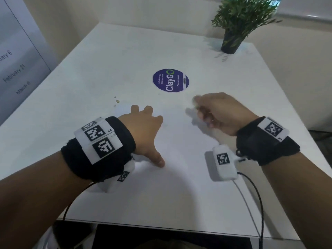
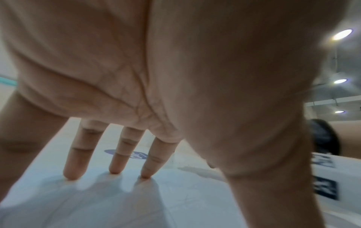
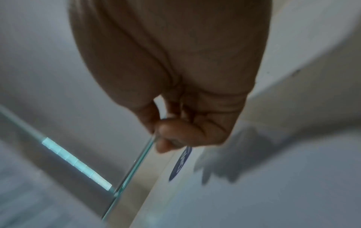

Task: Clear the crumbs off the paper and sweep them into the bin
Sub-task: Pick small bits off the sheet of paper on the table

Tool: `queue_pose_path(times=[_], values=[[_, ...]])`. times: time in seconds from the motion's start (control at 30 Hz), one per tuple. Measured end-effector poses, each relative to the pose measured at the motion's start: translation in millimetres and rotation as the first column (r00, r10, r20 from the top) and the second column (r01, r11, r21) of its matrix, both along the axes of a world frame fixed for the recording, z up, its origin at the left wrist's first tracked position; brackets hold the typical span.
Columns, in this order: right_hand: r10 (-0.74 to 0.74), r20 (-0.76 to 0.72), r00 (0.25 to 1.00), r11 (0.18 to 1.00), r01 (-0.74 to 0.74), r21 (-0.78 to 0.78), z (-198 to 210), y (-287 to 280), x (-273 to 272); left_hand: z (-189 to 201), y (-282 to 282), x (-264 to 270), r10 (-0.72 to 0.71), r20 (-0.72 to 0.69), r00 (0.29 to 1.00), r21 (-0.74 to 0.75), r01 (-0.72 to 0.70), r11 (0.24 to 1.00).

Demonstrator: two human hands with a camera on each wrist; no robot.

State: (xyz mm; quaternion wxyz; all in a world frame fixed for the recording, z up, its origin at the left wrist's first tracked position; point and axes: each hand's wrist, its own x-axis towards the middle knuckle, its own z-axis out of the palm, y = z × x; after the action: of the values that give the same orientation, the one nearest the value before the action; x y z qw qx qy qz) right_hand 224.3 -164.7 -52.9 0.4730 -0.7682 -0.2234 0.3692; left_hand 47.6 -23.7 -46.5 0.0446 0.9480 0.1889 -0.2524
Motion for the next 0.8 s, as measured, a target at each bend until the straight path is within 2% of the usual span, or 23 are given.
queue_pose_path(times=[0.03, 0.1, 0.17, 0.3, 0.37, 0.5, 0.53, 0.57, 0.67, 0.7, 0.73, 0.8], values=[[0.173, 0.048, 0.984, 0.981, -0.168, -0.095, 0.8, -1.9, -10.6, -0.6, 1.0, 2.4, 0.0, 0.018, 1.0, -0.015, 0.0, 1.0], [0.485, 0.075, 0.871, 0.849, -0.449, -0.279, 0.8, -1.7, -31.9, -0.6, 2.7, 7.3, -0.001, 0.036, 0.999, -0.031, 0.002, 1.0], [0.609, 0.145, 0.78, 0.757, -0.516, -0.401, 0.0, 2.8, -36.1, -0.8, 3.0, 9.6, -0.009, 0.021, 1.0, -0.023, 0.01, 1.0], [0.526, 0.31, 0.792, 0.813, -0.362, -0.456, -1.0, 17.1, -11.9, -3.0, 3.7, 7.9, -0.011, 0.013, 1.0, -0.012, 0.011, 1.0], [0.529, 0.369, 0.764, 0.809, -0.322, -0.492, -1.7, 21.5, -10.2, -4.3, 3.8, 7.9, -0.012, 0.008, 1.0, -0.016, 0.012, 1.0], [0.754, 0.276, 0.595, 0.618, -0.501, -0.606, 0.3, 23.3, -40.1, -6.1, 3.4, 7.5, -0.017, 0.008, 1.0, -0.02, 0.018, 1.0], [0.777, 0.275, 0.566, 0.595, -0.517, -0.616, 0.7, 23.8, -42.7, -6.4, 3.8, 7.5, -0.017, 0.008, 1.0, -0.018, 0.017, 1.0], [0.771, 0.31, 0.555, 0.607, -0.497, -0.62, 0.6, 26.5, -39.2, -6.6, 4.3, 7.8, -0.017, 0.005, 1.0, -0.014, 0.017, 1.0], [0.65, 0.467, 0.6, 0.736, -0.342, -0.585, -2.0, 32.4, -18.5, -8.0, 4.0, 9.2, -0.021, -0.002, 1.0, -0.012, 0.021, 1.0], [0.651, 0.47, 0.596, 0.735, -0.342, -0.585, -2.0, 31.6, -17.5, -9.0, 3.8, 8.9, -0.022, -0.003, 1.0, -0.012, 0.022, 1.0], [0.688, 0.433, 0.582, 0.702, -0.383, -0.6, -1.4, 30.2, -20.5, -9.2, 3.9, 8.6, -0.022, -0.003, 1.0, -0.01, 0.022, 1.0], [0.795, 0.293, 0.531, 0.576, -0.509, -0.639, -0.1, 25.1, -33.2, -9.1, 3.5, 8.1, -0.019, 0.002, 1.0, -0.009, 0.019, 1.0]])
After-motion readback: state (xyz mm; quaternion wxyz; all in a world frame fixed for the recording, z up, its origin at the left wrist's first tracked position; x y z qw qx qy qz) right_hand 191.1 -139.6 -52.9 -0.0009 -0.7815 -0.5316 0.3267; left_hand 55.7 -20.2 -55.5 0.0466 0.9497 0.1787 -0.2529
